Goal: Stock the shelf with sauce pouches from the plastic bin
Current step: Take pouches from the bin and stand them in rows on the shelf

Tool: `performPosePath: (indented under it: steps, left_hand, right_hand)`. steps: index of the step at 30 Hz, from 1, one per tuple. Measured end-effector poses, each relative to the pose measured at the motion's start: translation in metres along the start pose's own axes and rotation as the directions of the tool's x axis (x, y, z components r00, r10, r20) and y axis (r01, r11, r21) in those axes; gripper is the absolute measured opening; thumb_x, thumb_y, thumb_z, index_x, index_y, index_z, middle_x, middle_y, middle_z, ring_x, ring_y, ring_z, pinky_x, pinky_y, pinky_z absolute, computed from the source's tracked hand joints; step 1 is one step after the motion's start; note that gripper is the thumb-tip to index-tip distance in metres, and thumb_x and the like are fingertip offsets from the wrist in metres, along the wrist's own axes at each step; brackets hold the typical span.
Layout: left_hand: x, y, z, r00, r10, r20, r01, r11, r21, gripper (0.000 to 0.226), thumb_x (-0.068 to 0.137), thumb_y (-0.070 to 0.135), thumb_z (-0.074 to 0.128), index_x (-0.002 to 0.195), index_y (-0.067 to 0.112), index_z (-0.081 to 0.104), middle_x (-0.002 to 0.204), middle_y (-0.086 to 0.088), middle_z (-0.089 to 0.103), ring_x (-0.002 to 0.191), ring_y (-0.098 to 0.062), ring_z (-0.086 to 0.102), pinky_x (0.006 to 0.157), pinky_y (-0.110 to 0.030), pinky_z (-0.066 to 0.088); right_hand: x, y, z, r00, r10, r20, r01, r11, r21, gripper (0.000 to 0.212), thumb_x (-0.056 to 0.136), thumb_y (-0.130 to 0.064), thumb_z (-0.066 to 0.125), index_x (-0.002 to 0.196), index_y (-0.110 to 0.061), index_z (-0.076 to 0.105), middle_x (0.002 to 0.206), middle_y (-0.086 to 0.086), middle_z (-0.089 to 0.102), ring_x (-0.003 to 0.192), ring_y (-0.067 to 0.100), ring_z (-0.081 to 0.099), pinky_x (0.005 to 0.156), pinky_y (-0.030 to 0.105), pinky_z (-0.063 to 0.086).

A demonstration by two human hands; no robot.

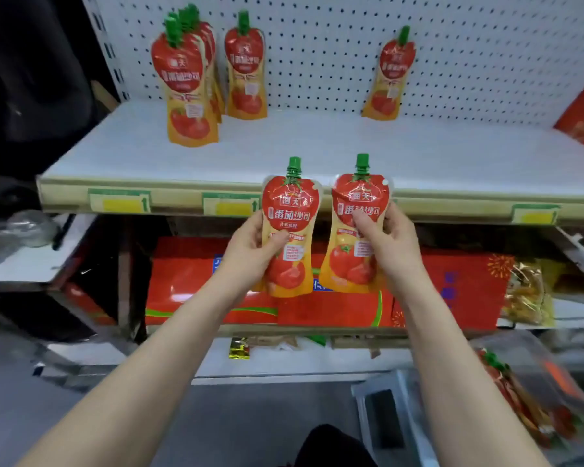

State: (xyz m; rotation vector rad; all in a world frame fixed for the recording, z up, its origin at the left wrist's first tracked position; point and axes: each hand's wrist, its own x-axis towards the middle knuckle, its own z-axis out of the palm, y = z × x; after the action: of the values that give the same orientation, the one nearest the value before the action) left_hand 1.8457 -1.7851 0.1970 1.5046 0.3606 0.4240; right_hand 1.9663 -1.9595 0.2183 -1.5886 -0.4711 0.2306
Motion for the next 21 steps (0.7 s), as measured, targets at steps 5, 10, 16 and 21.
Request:
performPosePath:
  steps: [5, 10, 16, 21]
  left_hand:
    - [0.024, 0.048, -0.042, 0.992, 0.098, -0.083, -0.102, 0.993, -0.053, 0.030, 0.092, 0.014, 0.061, 0.121, 0.011, 0.053, 0.108, -0.009, 0.072, 0.098, -0.022, 0.070, 0.085, -0.036, 0.057]
    - [0.060, 0.082, -0.074, 0.946, 0.221, -0.236, -0.238, 0.970, -0.043, 0.021, 0.092, 0.010, 0.060, 0.112, 0.016, 0.057, 0.101, 0.001, 0.071, 0.090, -0.009, 0.069, 0.077, -0.023, 0.055]
    - [0.097, 0.093, -0.101, 0.878, 0.268, -0.397, -0.291, 0.957, 0.003, 0.017, 0.092, 0.012, 0.062, 0.107, 0.018, 0.058, 0.096, 0.010, 0.070, 0.087, -0.005, 0.069, 0.074, -0.022, 0.057]
    - [0.120, 0.088, -0.113, 0.853, 0.252, -0.458, -0.267, 0.963, 0.032, 0.017, 0.090, 0.012, 0.065, 0.106, 0.012, 0.061, 0.094, 0.007, 0.073, 0.085, -0.004, 0.070, 0.069, -0.019, 0.055]
  right_hand:
    - [0.044, -0.056, 0.041, 0.993, -0.099, 0.059, 0.100, 0.995, -0.018, 0.010, 0.091, -0.020, 0.068, 0.101, -0.022, 0.067, 0.096, -0.001, 0.074, 0.087, 0.012, 0.073, 0.075, 0.031, 0.058]
    - [0.104, -0.104, 0.072, 0.973, -0.204, 0.112, 0.205, 0.979, 0.005, 0.015, 0.084, -0.012, 0.076, 0.098, -0.012, 0.072, 0.089, -0.001, 0.077, 0.085, 0.012, 0.073, 0.076, 0.028, 0.058]
    - [0.189, -0.113, 0.111, 0.956, -0.174, 0.238, 0.186, 0.982, -0.030, 0.017, 0.085, -0.005, 0.073, 0.085, -0.021, 0.068, 0.076, -0.010, 0.073, 0.066, -0.003, 0.067, 0.057, 0.012, 0.049]
    - [0.252, -0.084, 0.146, 0.970, -0.093, 0.224, 0.105, 0.994, -0.042, 0.013, 0.080, -0.013, 0.078, 0.084, -0.022, 0.070, 0.092, 0.007, 0.075, 0.085, 0.023, 0.073, 0.081, 0.048, 0.060]
